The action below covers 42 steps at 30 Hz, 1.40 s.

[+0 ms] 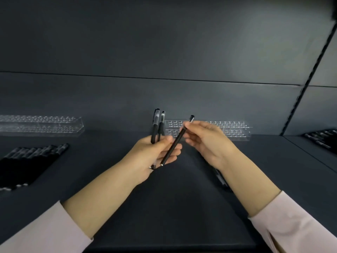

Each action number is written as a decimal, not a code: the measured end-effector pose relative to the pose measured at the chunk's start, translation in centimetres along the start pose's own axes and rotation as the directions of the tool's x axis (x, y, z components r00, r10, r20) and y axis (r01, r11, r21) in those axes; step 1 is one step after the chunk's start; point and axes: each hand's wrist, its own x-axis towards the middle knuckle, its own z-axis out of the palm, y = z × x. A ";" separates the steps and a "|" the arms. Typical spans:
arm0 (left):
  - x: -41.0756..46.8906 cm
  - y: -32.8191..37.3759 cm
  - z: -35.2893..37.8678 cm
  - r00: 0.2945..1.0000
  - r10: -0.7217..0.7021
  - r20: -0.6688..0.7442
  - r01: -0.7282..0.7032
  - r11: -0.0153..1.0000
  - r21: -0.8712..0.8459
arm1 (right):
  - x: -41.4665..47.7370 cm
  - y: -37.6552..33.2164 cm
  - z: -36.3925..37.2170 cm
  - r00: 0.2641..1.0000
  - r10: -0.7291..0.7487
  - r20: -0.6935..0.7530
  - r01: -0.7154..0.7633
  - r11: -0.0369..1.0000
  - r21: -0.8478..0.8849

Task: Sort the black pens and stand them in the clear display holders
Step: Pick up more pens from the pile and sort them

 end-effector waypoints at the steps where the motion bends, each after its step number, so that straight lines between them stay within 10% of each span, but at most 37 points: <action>1: 0.0 0.4 -1.6 0.998 0.032 -0.055 -0.028 0.996 0.080 | 0.3 0.2 1.2 1.000 0.001 -0.021 0.000 0.999 0.047; 8: 0.1 4.0 -14.9 0.973 0.051 -0.227 -0.016 0.989 0.149 | 2.1 4.0 11.5 0.995 0.094 -0.037 -0.088 0.985 0.147; 33: -1.9 7.6 -34.2 0.984 -0.061 -0.165 0.060 0.998 -0.009 | 5.0 13.4 30.2 0.999 -0.006 -0.041 -0.021 0.766 -0.643; 42: -2.3 6.4 -32.6 0.995 0.071 -0.070 -0.050 0.964 0.263 | 4.2 11.1 32.0 0.995 -0.009 0.101 0.024 0.988 -0.155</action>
